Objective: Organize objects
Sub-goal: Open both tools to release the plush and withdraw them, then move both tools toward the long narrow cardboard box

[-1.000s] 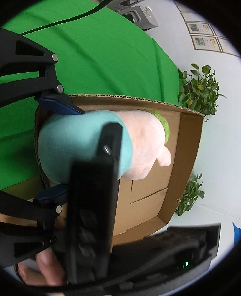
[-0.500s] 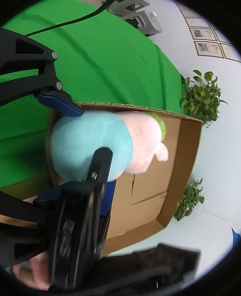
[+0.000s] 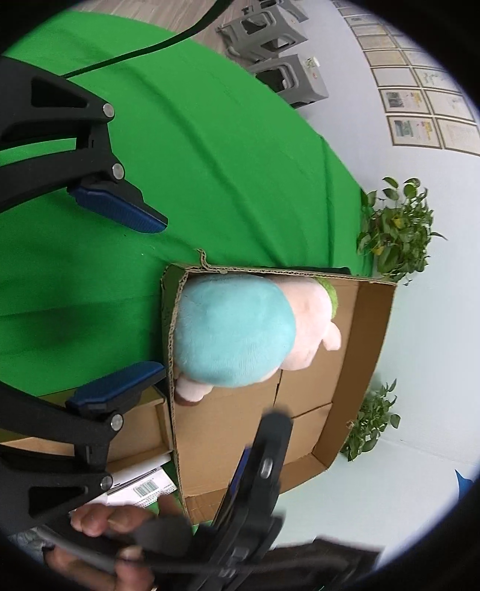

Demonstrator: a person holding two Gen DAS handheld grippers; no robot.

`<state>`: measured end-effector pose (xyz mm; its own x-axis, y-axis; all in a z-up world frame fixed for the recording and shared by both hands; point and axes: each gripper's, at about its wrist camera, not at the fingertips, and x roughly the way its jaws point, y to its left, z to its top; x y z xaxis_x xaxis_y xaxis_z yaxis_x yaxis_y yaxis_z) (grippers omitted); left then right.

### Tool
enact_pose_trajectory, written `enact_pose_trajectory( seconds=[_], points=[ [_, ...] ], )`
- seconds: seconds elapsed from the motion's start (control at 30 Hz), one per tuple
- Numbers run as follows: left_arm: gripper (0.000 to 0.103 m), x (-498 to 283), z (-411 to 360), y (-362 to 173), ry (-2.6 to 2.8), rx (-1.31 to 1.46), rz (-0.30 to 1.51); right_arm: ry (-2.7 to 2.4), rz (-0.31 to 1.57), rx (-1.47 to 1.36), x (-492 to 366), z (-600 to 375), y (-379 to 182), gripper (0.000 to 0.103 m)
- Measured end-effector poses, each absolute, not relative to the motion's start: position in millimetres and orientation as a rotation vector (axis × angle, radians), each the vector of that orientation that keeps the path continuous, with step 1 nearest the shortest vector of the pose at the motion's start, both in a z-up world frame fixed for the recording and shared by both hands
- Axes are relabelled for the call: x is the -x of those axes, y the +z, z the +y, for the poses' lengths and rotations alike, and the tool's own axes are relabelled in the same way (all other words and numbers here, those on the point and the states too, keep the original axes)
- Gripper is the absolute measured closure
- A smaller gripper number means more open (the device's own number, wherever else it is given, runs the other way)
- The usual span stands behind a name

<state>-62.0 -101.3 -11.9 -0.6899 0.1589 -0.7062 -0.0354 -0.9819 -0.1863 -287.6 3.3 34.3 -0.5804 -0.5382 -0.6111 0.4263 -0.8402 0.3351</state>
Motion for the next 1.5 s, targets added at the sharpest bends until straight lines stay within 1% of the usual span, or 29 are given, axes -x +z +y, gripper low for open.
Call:
enact_pose_trajectory(
  seconds=[0.1, 0.2, 0.23, 0.27, 0.37, 0.53, 0.67, 0.83, 0.9, 1.0, 1.07, 1.1, 1.13, 1.17, 1.2, 1.23, 1.27, 1.3, 1.33, 1.43, 1.47, 1.5],
  points=[
    [0.03, 44.4, -92.4, 0.6, 2.849, 1.118, -0.176, -2.434, -0.252, -0.98, 253.6, 37.8, 41.2, 0.0],
    [0.029, 24.1, -74.7, 18.0, 2.932, 1.008, -0.059, -2.454, -0.264, -0.98, 210.4, 70.1, 40.9, 0.0],
    [0.027, 17.2, -67.4, 24.2, 2.97, 0.964, -0.019, -2.463, -0.259, -0.967, 198.2, 77.5, 41.7, 0.0],
    [0.022, 7.8, -59.9, 31.0, 3.018, 0.91, 0.012, -2.476, -0.252, -0.952, 177.9, 90.4, 43.7, 0.0],
    [0.022, -13.7, -43.1, 45.3, 3.069, 0.787, 0.015, -2.536, -0.228, -0.93, 141.5, 111.3, 49.6, 0.0],
    [0.022, -33.3, -25.9, 58.2, 3.039, 0.7, -0.013, -2.652, -0.143, -0.876, 87.4, 134.1, 60.6, 0.0],
    [0.022, -37.7, -18.9, 62.4, 3.009, 0.663, -0.024, -2.739, -0.073, -0.823, 58.8, 145.8, 73.0, 0.001],
    [0.022, -31.0, -11.1, 57.6, 2.941, 0.7, -0.036, -2.784, -0.062, -0.824, 30.8, 165.4, 79.7, 0.002],
    [0.022, -30.1, -7.6, 51.8, 2.921, 0.717, -0.04, -2.79, -0.039, -0.834, 27.7, 165.7, 79.3, 0.005],
    [0.022, -30.1, -1.2, 42.3, 2.9, 0.738, -0.037, -2.791, -0.038, -0.855, 25.9, 167.9, 76.0, 0.008],
    [0.022, -30.4, 0.6, 38.3, 2.893, 0.749, -0.045, -2.79, -0.041, -0.858, 22.0, 171.6, 74.1, 0.019],
    [0.022, -30.3, 1.2, 36.0, 2.891, 0.758, -0.047, -2.794, -0.036, -0.861, 20.9, 172.4, 72.6, 0.022],
    [0.022, -30.7, 2.0, 34.8, 2.894, 0.764, -0.049, -2.795, -0.029, -0.869, 20.6, 173.1, 70.9, 0.032],
    [0.022, -30.8, 1.8, 33.2, 2.902, 0.774, -0.055, -2.791, -0.022, -0.878, 19.8, 173.8, 69.3, 0.047],
    [0.028, -30.9, 1.2, 32.0, 2.908, 0.781, -0.066, -2.789, -0.014, -0.885, 21.2, 172.9, 67.1, 0.054],
    [0.037, -30.5, 0.7, 31.0, 2.909, 0.787, -0.075, -2.785, -0.002, -0.89, 21.4, 172.5, 65.3, 0.065],
    [0.066, -29.4, 1.3, 29.9, 2.907, 0.799, -0.07, -2.771, 0.002, -0.887, 20.9, 172.9, 64.4, 0.073],
    [0.095, -27.5, 2.7, 28.4, 2.912, 0.819, -0.053, -2.769, 0.004, -0.882, 21.6, 173.2, 63.2, 0.076],
    [0.1, -26.0, 3.2, 27.0, 2.92, 0.835, -0.049, -2.783, 0.01, -0.876, 21.0, 174.3, 62.4, 0.078],
    [0.1, -22.6, 1.6, 25.0, 2.874, 0.852, -0.093, -2.793, -0.002, -0.883, 23.4, 179.0, 59.4, 0.076],
    [0.096, -21.5, 2.2, 25.1, 2.879, 0.845, -0.093, -2.794, -0.013, -0.885, 24.8, 181.3, 58.8, 0.068],
    [0.071, -20.2, 3.9, 24.6, 2.897, 0.845, -0.074, -2.803, -0.017, -0.894, 26.4, 183.1, 57.9, 0.057]
  ],
)
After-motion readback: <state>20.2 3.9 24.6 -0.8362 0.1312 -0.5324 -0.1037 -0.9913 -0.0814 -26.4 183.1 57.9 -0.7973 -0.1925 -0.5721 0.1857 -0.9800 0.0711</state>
